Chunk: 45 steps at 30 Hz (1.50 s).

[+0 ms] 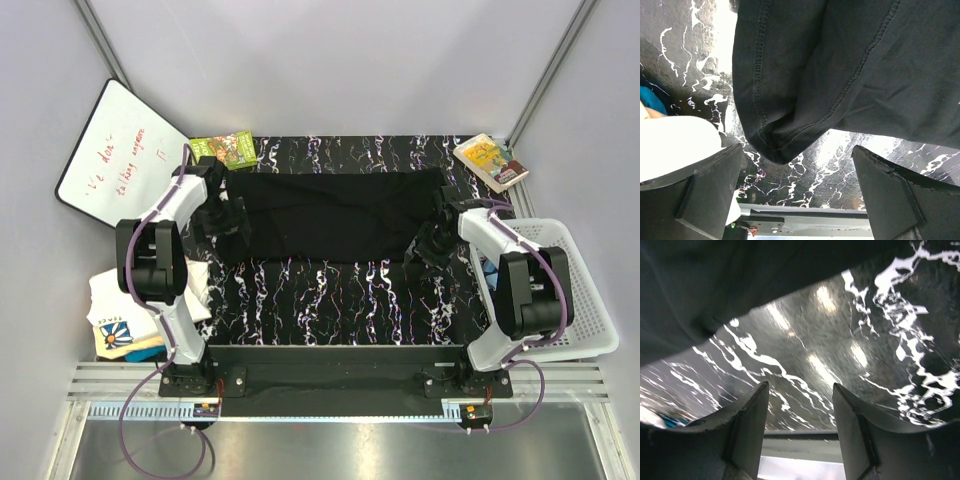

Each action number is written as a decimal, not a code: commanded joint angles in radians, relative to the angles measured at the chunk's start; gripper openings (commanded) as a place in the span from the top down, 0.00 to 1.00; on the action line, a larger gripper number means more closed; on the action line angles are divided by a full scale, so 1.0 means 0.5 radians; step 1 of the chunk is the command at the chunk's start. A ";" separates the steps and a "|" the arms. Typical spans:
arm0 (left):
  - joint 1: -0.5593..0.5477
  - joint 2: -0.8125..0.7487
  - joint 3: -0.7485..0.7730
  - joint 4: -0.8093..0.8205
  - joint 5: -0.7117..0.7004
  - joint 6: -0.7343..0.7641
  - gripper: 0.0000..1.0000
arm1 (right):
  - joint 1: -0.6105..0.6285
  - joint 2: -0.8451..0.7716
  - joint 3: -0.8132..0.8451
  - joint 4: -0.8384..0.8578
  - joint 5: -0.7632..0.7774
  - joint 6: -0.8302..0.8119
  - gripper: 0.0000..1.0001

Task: Fold and stack the t-shirts
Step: Grap the side of the flattened tshirt closest away from the robot with both arms

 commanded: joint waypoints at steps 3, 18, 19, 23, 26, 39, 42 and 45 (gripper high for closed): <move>-0.002 -0.060 -0.016 0.074 0.002 0.056 0.06 | -0.006 0.109 -0.004 0.295 -0.012 0.230 0.39; -0.085 0.011 -0.029 0.105 -0.001 0.158 0.13 | -0.006 0.520 0.104 0.666 0.187 0.393 0.73; -0.097 0.017 -0.029 0.105 -0.010 0.161 0.13 | -0.003 0.535 0.113 0.669 0.199 0.402 0.96; -0.165 0.035 -0.029 0.120 -0.050 0.173 0.19 | 0.000 0.526 0.144 0.706 0.184 0.369 1.00; -0.196 0.091 -0.041 0.139 -0.081 0.170 0.37 | 0.004 0.398 0.125 0.691 0.126 0.344 1.00; -0.193 0.075 -0.056 0.142 -0.287 0.161 1.00 | 0.004 -0.293 0.195 0.253 0.147 0.163 1.00; -0.190 0.097 -0.050 0.133 -0.336 0.173 1.00 | 0.004 -0.330 0.269 0.157 0.193 0.108 1.00; -0.177 0.097 -0.044 0.124 -0.357 0.179 1.00 | 0.001 -0.324 0.306 0.157 0.181 0.108 1.00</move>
